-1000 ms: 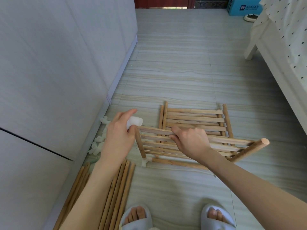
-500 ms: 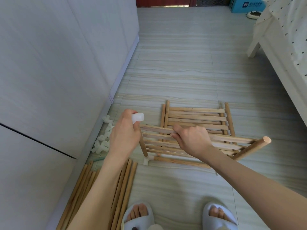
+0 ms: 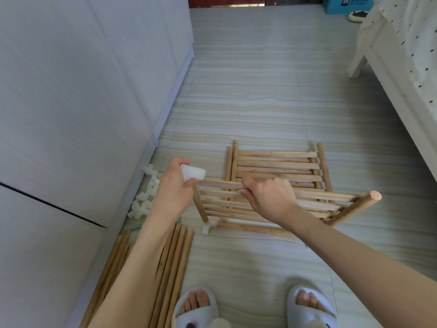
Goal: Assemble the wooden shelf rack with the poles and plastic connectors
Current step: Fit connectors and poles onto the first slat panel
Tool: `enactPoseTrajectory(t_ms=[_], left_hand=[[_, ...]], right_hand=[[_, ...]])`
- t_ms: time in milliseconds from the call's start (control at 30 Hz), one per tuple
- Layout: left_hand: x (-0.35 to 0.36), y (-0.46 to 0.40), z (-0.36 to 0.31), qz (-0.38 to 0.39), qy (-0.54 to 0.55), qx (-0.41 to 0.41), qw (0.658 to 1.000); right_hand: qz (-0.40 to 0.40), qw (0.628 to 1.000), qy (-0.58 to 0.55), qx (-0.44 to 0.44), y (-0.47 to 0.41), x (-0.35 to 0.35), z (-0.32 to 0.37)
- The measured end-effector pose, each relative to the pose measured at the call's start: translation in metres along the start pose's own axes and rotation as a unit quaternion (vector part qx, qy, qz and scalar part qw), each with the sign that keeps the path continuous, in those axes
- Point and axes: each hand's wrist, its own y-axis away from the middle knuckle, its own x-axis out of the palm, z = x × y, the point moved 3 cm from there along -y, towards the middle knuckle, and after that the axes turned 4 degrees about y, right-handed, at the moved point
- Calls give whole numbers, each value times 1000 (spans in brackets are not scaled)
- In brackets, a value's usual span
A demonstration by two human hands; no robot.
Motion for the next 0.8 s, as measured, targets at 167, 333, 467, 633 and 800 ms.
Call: enactPoseTrajectory(t_ms=[167, 333, 467, 633, 800], left_hand=[[3, 0, 1, -33, 13, -19, 999], [4, 3, 1, -50, 21, -16, 998], [8, 8, -5, -82, 9, -16, 996], [11, 10, -11, -73, -28, -13, 997], [-14, -5, 4, 158, 196, -124, 960]], right_hand=[[3, 1000, 1, 4, -1, 0, 0], [1, 1000, -11, 7, 0, -3, 0], [3, 1000, -3, 8, -1, -4, 1], [4, 1000, 2, 10, -1, -4, 0], [-1, 1000, -1, 7, -2, -3, 1]])
